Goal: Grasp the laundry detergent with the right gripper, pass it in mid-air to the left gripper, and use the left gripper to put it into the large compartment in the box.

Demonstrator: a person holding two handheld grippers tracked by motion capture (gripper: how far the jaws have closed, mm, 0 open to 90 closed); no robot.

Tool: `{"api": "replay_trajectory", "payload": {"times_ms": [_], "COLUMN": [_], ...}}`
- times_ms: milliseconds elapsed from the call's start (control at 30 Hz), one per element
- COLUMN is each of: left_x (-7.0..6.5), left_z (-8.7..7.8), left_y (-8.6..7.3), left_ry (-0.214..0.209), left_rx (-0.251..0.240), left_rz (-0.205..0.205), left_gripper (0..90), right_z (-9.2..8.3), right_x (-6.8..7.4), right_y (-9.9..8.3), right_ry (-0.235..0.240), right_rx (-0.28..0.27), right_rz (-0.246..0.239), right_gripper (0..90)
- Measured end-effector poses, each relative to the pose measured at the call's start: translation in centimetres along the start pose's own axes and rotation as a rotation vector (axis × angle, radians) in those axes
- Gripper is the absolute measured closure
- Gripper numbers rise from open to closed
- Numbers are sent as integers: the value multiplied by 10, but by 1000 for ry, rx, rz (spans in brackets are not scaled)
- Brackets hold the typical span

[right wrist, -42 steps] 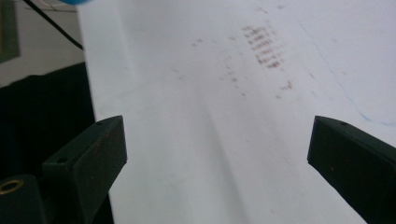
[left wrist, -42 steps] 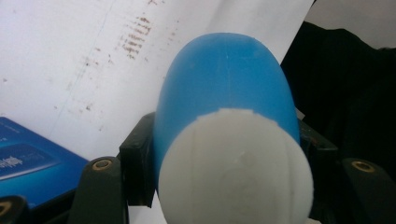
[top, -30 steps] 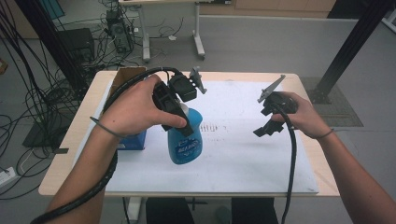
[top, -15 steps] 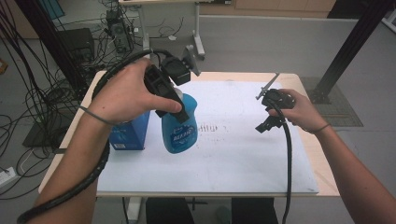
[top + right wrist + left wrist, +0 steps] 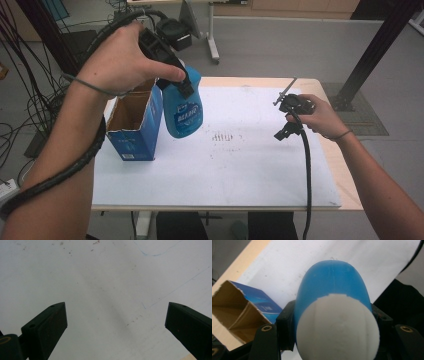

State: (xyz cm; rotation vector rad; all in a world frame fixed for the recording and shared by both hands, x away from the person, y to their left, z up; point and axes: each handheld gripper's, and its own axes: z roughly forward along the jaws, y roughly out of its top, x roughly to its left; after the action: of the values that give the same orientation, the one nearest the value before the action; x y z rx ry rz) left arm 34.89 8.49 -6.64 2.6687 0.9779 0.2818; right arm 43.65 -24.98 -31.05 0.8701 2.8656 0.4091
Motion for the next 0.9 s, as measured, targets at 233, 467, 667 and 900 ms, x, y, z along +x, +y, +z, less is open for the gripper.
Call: {"api": "replay_trajectory", "payload": {"times_ms": [233,467,667,900], "left_x": [21,52,77,101], "left_z": [-15,-27,-31,-29], "left_y": [4,5,-2,-11], "left_ry": [38,63,73,132], "left_rx": [11,35,34,42], "left_rz": [-96,-225,-325,-425], "left_gripper": [379,379,379,379], "right_z": [2,2,3,2], "right_x": [-4,-4,-5,-5], "right_y": [0,-1,-1,-3], "right_ry": [-4,-5,-2,-2], "right_rx": [-2,-10,-15,-22], "right_rz": [2,5,6,7], "right_gripper": [58,58,61,65]}}
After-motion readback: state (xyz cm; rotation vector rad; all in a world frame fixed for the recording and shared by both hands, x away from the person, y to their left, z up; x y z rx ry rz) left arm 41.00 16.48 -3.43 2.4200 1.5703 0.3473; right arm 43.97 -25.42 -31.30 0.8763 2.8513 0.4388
